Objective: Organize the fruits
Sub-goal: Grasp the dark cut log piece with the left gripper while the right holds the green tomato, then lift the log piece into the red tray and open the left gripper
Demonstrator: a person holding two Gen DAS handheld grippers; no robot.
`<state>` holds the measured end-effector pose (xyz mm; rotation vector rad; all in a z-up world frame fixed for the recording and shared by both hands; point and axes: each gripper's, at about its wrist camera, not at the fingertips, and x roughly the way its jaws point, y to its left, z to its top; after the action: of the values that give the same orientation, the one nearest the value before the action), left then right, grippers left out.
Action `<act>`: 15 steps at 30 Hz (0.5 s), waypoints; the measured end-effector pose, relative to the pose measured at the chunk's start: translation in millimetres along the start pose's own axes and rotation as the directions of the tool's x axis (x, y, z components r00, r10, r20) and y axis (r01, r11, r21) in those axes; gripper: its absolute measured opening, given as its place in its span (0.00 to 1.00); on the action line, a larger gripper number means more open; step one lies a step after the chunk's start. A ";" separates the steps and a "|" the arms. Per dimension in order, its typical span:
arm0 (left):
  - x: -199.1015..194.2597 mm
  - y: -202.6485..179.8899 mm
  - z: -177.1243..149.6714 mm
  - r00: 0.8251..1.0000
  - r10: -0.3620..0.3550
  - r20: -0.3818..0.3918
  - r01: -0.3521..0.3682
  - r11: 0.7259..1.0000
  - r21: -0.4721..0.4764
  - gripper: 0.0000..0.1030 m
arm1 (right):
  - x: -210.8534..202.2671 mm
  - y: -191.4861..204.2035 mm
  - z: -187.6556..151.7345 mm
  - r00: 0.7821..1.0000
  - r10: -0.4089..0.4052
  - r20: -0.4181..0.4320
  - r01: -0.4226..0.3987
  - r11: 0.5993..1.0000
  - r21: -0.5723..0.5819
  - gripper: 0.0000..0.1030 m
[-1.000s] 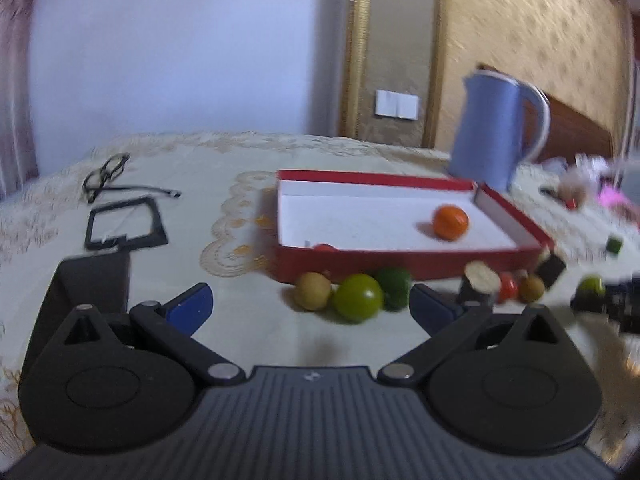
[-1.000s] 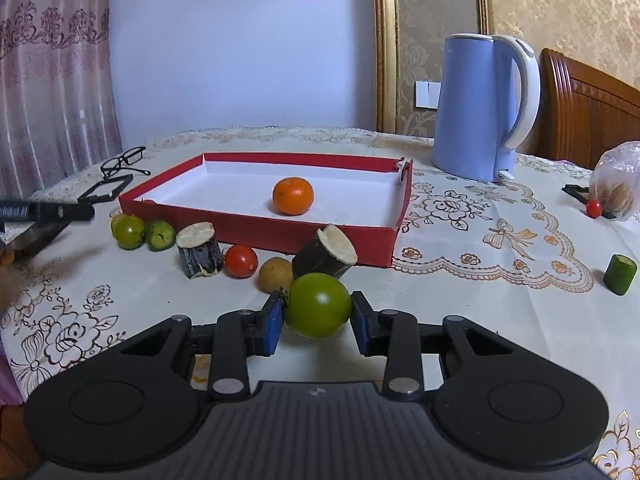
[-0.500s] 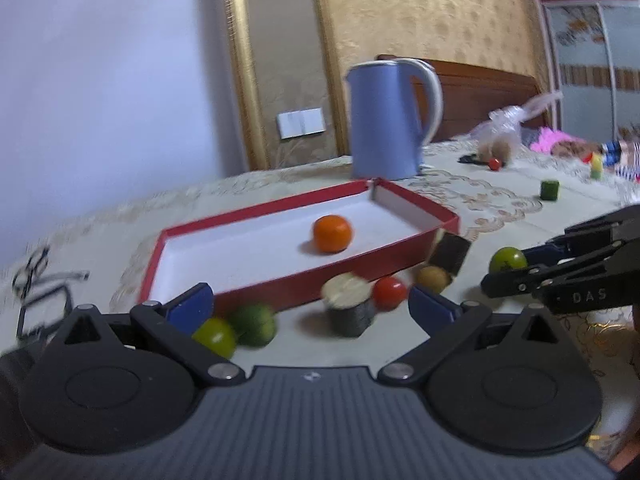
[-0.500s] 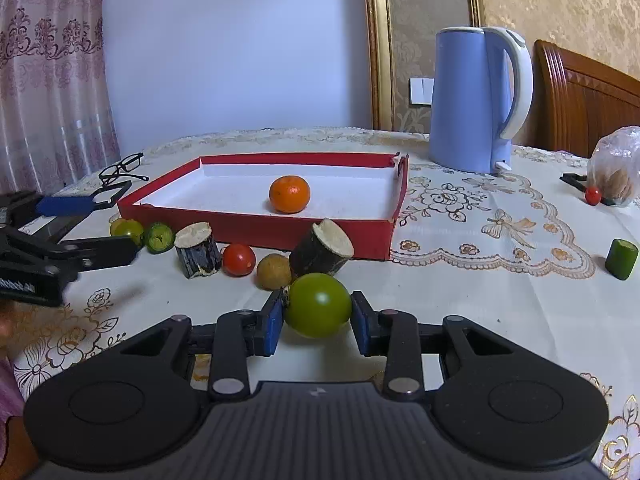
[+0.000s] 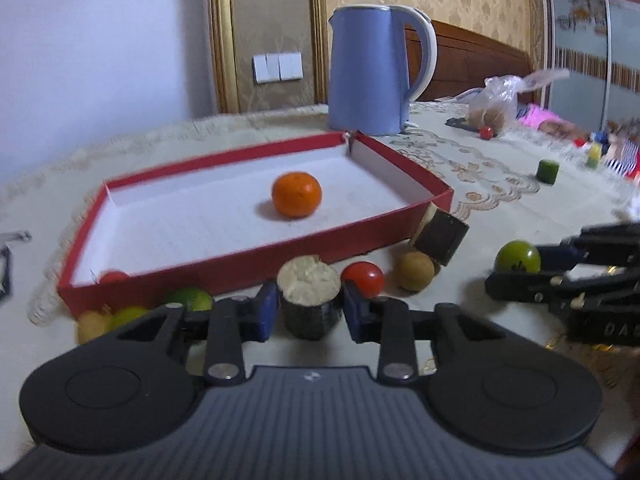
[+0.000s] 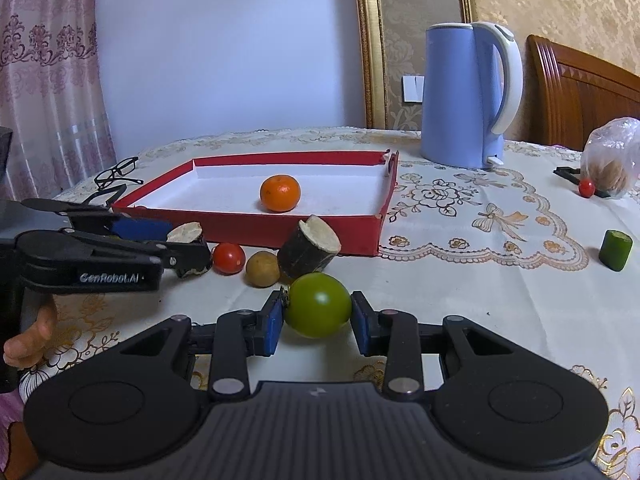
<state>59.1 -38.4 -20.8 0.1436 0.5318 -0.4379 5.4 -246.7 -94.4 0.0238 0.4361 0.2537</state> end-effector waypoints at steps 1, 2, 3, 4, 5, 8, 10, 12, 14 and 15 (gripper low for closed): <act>0.1 3.2 0.3 1.000 -0.009 0.000 0.009 1.000 -0.019 0.30 | 0.3 0.6 -0.7 1.000 0.003 -0.002 -0.003 1.000 -0.001 0.34; 0.1 6.1 0.3 1.000 -0.019 -0.002 0.019 0.999 -0.034 0.29 | 0.3 0.6 -0.7 1.000 0.003 -0.002 -0.003 1.000 -0.001 0.34; -0.7 8.2 0.2 1.000 -0.026 -0.001 0.026 0.999 -0.044 0.29 | 0.3 0.8 -0.6 1.000 0.004 -0.001 -0.004 1.000 -0.001 0.34; -2.3 10.4 -0.5 1.000 -0.031 0.001 0.031 0.998 -0.055 0.29 | -0.1 0.9 -0.5 1.000 0.006 0.000 -0.006 1.000 0.000 0.34; -4.6 11.5 -0.9 1.000 -0.029 0.004 0.029 0.998 -0.061 0.29 | -0.3 1.3 0.2 1.000 0.005 0.001 -0.005 1.000 0.000 0.34; -14.4 13.1 -1.2 0.999 -0.015 0.030 0.017 0.998 -0.067 0.29 | -2.5 1.6 1.5 1.000 0.007 0.010 -0.007 1.000 0.000 0.34; -21.0 14.8 -0.3 0.999 -0.012 0.042 0.015 0.997 -0.071 0.29 | -4.3 2.8 2.1 1.000 0.004 0.016 -0.004 1.000 -0.003 0.34; -26.5 15.6 1.0 0.999 0.002 0.054 0.001 0.998 -0.065 0.29 | -6.1 4.4 3.0 1.000 0.003 0.022 -0.003 1.000 -0.008 0.34; -31.8 16.8 2.4 0.997 0.022 0.070 -0.018 0.998 -0.059 0.29 | -8.4 6.6 3.9 1.000 0.004 0.028 -0.004 1.000 -0.012 0.34; -34.1 18.2 3.4 0.996 0.031 0.078 -0.027 0.998 -0.059 0.29 | -9.7 7.9 4.5 0.999 0.006 0.032 -0.006 1.000 -0.016 0.34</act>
<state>42.4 -10.3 0.2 0.0776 0.4643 -0.3977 -3.1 -241.3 -85.8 0.0137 0.4018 0.2622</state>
